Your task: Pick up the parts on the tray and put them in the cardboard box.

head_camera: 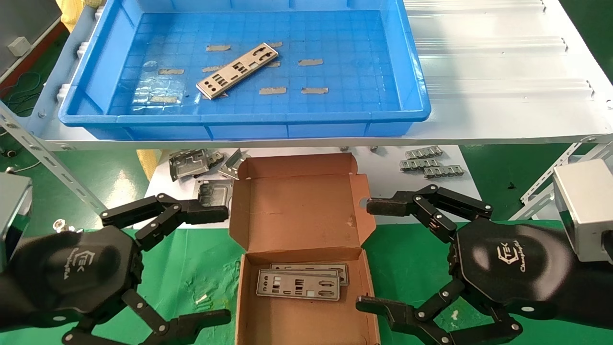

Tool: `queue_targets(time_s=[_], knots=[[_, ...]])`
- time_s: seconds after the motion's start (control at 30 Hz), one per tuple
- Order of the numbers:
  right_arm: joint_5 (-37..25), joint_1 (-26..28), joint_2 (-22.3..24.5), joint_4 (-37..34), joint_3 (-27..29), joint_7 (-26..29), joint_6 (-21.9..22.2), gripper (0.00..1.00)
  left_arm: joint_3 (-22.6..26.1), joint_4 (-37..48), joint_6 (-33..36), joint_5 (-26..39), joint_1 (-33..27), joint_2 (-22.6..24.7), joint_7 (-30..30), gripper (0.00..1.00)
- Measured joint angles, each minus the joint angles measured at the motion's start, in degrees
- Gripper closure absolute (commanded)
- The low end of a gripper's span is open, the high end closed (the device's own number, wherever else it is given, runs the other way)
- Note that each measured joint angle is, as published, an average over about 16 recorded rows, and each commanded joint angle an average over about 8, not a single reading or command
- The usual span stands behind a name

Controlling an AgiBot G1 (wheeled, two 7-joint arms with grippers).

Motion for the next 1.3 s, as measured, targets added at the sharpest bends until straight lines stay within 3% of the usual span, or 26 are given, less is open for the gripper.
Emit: queue_targets(time_s=[1.3], knots=[[0.0, 0.0, 0.0, 0.0, 0.0, 0.0, 0.0, 0.0, 0.0, 0.0, 0.0, 0.0, 0.0, 0.0, 0.0, 0.0]])
